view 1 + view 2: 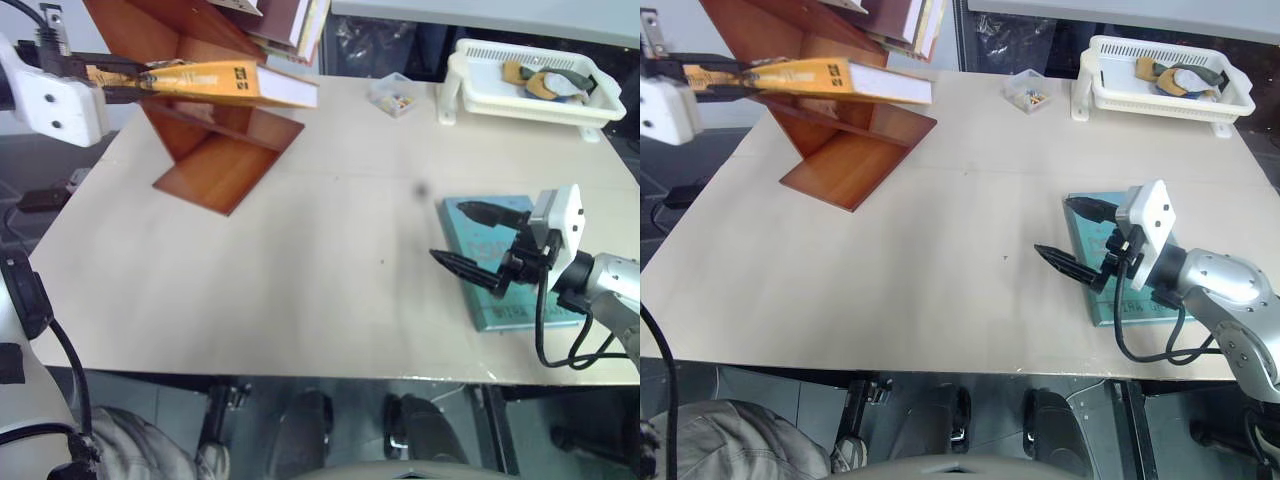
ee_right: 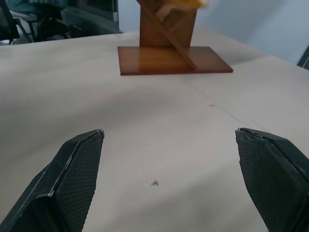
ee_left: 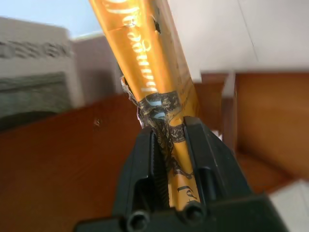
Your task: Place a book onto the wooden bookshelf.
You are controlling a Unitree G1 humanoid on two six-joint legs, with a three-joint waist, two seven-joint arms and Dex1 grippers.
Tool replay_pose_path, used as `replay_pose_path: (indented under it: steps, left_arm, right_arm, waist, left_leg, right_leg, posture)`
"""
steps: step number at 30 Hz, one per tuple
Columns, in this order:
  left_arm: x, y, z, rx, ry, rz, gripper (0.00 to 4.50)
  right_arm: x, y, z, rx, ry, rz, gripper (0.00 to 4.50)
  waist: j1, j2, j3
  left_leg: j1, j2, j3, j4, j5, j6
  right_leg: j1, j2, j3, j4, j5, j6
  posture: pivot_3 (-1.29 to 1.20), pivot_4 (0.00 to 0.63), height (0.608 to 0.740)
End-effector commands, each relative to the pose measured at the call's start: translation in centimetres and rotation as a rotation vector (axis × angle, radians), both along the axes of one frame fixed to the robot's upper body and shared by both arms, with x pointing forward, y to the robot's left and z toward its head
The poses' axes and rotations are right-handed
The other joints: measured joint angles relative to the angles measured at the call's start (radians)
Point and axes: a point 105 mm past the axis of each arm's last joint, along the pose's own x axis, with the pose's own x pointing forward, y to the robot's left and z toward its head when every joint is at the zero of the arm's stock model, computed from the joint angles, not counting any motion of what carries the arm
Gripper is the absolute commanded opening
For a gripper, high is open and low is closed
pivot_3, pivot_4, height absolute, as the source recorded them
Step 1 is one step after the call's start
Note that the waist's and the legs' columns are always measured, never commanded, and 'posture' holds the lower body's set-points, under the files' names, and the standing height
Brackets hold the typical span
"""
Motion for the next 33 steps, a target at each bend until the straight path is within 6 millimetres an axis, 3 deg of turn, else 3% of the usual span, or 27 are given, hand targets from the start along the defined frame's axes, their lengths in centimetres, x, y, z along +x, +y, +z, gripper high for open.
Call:
replay_pose_path:
  steps: [1,5,6,7,10,13,21,25,28,29,31,32,33]
  left_arm:
    - [0.5,1.2,0.9,0.049,-0.041,0.105,0.29]
    - [1.5,2.0,0.9,0.083,-0.068,0.194,0.29]
    - [1.6,2.2,0.9,0.071,-0.062,0.212,1.06]
    - [1.6,2.4,0.9,0.064,-0.060,0.224,1.27]
    - [1.5,2.9,0.9,0.048,-0.066,0.243,2.69]
    - [0.5,3.0,1.7,-0.070,-0.102,0.192,3.67]
    - [-3.8,5.6,3.8,-0.577,-0.170,0.030,3.67]
    - [-5.3,6.4,2.0,-0.672,-0.084,-0.040,3.67]
    - [-6.2,6.3,0.5,-0.785,-0.006,-0.112,3.02]
    - [-6.3,5.4,-0.3,-0.869,0.054,-0.163,2.82]
    - [-6.9,3.6,-1.7,-0.950,0.151,-0.216,1.99]
    - [-7.1,2.3,-2.7,-1.001,0.203,-0.237,1.29]
    - [-6.8,-0.1,-4.7,-1.065,0.273,-0.274,1.15]
  right_arm:
    - [-0.6,0.6,1.1,0.000,-0.057,0.027,4.50]
    - [-0.9,1.0,1.2,0.010,-0.061,0.025,4.50]
    - [-1.0,1.1,1.2,0.011,-0.062,0.024,4.50]
    - [-1.1,1.2,1.2,0.013,-0.062,0.022,4.50]
    - [-1.3,1.3,1.2,0.017,-0.058,0.014,4.50]
    - [-1.3,1.2,1.1,0.016,-0.051,0.010,4.50]
    - [-1.1,1.3,1.3,0.014,-0.035,0.040,4.50]
    - [-0.8,1.1,1.2,0.005,-0.018,0.052,4.50]
    - [-0.5,0.9,1.1,-0.004,-0.008,0.057,4.50]
    - [-0.5,0.8,1.1,-0.006,-0.006,0.057,4.50]
    - [-0.3,0.7,1.2,-0.007,-0.005,0.058,4.50]
    - [-0.3,0.7,1.2,-0.008,-0.004,0.058,4.50]
    - [-0.2,0.7,1.3,-0.012,-0.008,0.053,4.50]
  waist:
    - [-0.003,0.000,0.000]
    - [-0.010,0.000,0.000]
    - [-0.011,0.000,0.000]
    - [-0.014,0.000,0.000]
    - [-0.019,-0.001,0.000]
    - [-0.020,-0.002,0.001]
    - [-0.032,-0.003,0.001]
    - [-0.036,-0.002,0.000]
    - [-0.036,-0.003,0.000]
    - [-0.039,-0.002,0.000]
    - [-0.041,-0.002,0.000]
    - [-0.040,-0.002,0.000]
    - [-0.041,-0.003,0.000]
  left_leg:
    - [0.000,0.000,0.000,0.000,0.000,0.000]
    - [-0.002,0.001,0.000,0.000,0.000,0.000]
    - [-0.002,0.001,0.000,0.000,0.000,0.000]
    - [-0.002,0.001,0.000,0.000,0.000,0.000]
    - [-0.002,0.001,0.001,0.001,0.000,0.000]
    - [-0.003,0.001,0.001,0.001,0.000,0.000]
    - [-0.003,0.002,0.008,0.002,0.000,0.000]
    - [-0.003,0.005,0.009,0.003,0.000,0.000]
    - [-0.002,0.006,0.009,0.004,0.000,0.000]
    - [-0.003,0.007,0.008,0.005,0.000,0.000]
    - [-0.003,0.008,0.005,0.006,0.000,0.000]
    - [-0.003,0.008,0.005,0.006,0.000,-0.001]
    - [-0.003,0.007,0.004,0.006,0.000,-0.001]
  right_leg:
    - [0.000,0.000,0.000,0.000,0.000,0.000]
    - [-0.003,0.000,0.000,0.001,0.000,0.000]
    - [-0.003,0.000,0.000,0.002,0.000,0.000]
    - [-0.003,0.000,0.000,0.002,0.000,0.000]
    - [-0.005,0.000,0.001,0.005,0.000,0.001]
    - [-0.008,-0.001,0.003,0.008,0.000,0.000]
    - [-0.013,-0.001,0.008,0.014,0.000,-0.001]
    - [-0.012,-0.001,0.008,0.015,0.000,0.000]
    - [-0.012,-0.001,0.009,0.017,0.000,-0.002]
    - [-0.012,-0.001,0.009,0.017,0.001,-0.002]
    - [-0.012,-0.001,0.010,0.017,0.001,-0.002]
    - [-0.012,-0.001,0.011,0.017,0.001,-0.002]
    - [-0.012,-0.001,0.010,0.017,0.001,-0.002]
  posture:
    - [0.00,0.150,0.740]
    - [0.00,0.150,0.740]
    - [0.00,0.150,0.740]
    - [0.00,0.150,0.740]
    - [0.00,0.150,0.740]
    - [0.00,0.150,0.740]
    - [0.00,0.150,0.740]
    - [0.00,0.150,0.740]
    - [0.00,0.150,0.740]
    - [0.00,0.150,0.740]
    - [0.00,0.150,0.740]
    - [0.00,0.150,0.740]
    - [0.00,0.150,0.740]
